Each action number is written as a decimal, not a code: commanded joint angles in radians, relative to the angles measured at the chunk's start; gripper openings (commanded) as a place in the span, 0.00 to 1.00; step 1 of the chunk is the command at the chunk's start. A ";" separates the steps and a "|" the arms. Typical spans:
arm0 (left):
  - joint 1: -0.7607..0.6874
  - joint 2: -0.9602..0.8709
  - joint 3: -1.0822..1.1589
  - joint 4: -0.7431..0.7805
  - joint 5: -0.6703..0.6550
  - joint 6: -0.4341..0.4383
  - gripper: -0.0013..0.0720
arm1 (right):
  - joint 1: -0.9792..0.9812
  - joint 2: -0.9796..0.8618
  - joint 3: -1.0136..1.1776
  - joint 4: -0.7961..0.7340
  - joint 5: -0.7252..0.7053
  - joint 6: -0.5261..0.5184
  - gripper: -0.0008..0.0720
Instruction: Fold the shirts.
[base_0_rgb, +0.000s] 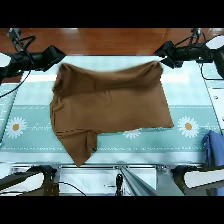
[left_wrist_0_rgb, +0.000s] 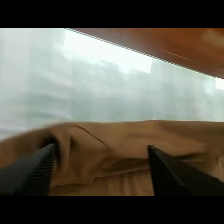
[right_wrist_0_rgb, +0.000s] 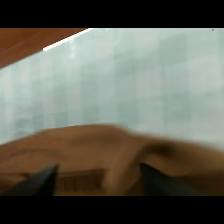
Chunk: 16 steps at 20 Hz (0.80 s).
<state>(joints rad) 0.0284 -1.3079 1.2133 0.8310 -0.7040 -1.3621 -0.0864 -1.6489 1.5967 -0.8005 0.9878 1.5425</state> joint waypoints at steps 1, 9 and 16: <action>0.027 -0.018 0.018 0.043 -0.054 0.001 0.98 | -0.073 -0.062 0.058 0.103 0.113 0.001 0.88; 0.400 0.035 -0.212 0.194 -0.780 -0.031 0.98 | -0.229 0.312 -0.413 -0.218 0.295 -0.193 0.86; 0.626 0.231 -0.609 0.198 -0.646 -0.015 0.98 | -0.230 0.758 -1.004 0.097 0.145 -0.321 0.86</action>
<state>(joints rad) 0.5842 -1.1362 0.7307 1.0286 -1.3655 -1.3769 -0.3115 -1.0332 0.7677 -0.8021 1.1721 1.2682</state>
